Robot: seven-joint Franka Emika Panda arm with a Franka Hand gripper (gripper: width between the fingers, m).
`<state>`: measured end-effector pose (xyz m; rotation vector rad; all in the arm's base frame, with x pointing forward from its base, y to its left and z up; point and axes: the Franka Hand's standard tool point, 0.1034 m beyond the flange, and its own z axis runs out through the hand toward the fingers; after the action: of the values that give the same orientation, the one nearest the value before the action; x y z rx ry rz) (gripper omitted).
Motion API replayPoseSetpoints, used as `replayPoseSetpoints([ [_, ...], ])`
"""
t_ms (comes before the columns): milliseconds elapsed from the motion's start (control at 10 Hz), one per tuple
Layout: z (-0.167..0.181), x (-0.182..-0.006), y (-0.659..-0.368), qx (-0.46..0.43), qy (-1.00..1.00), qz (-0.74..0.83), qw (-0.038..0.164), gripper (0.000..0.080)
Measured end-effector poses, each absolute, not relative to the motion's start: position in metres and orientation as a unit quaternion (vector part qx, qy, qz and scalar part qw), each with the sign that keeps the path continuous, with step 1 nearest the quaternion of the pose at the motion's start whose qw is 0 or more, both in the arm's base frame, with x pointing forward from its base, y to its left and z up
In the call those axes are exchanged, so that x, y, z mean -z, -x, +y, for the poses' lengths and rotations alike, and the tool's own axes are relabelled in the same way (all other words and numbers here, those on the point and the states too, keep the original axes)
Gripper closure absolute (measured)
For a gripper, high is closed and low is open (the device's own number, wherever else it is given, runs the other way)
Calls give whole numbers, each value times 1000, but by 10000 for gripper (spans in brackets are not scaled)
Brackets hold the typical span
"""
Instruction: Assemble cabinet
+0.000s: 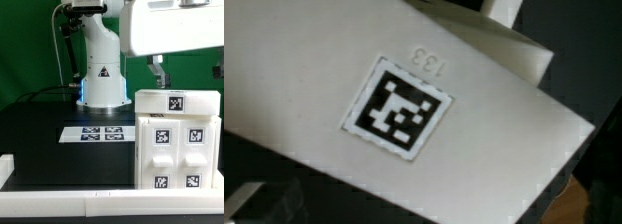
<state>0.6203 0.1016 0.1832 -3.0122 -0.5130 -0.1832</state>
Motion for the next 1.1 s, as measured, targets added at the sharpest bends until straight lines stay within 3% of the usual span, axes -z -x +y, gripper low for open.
replayPoseSetpoints([
  [400, 98, -181, -620, 66, 949, -307, 29, 2],
  [600, 96, -179, -620, 66, 895, -441, 10, 2],
  [1100, 87, -163, -615, 54, 852, -521, 6, 2],
])
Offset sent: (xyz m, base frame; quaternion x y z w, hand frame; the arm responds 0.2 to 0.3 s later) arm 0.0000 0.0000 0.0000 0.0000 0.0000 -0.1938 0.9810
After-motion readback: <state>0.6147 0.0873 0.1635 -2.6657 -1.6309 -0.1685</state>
